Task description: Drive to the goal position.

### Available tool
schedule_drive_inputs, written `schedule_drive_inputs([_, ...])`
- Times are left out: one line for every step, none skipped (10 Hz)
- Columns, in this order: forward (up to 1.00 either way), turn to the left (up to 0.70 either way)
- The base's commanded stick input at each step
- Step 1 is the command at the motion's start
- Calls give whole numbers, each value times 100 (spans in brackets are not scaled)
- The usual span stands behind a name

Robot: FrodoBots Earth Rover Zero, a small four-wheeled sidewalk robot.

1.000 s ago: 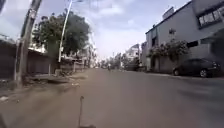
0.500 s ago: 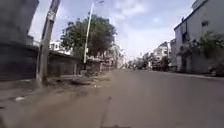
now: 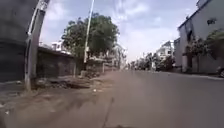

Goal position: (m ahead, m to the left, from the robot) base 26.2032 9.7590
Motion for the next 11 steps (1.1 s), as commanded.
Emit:
schedule_drive_inputs([100, 6])
schedule_drive_inputs([100, 6])
schedule_drive_inputs([100, 6])
schedule_drive_inputs([100, 6])
schedule_drive_inputs([100, 6])
schedule_drive_inputs([100, -8])
schedule_drive_inputs([100, -34])
schedule_drive_inputs([100, -34])
schedule_drive_inputs([100, -7])
schedule_drive_inputs([100, 6])
schedule_drive_inputs([100, 6])
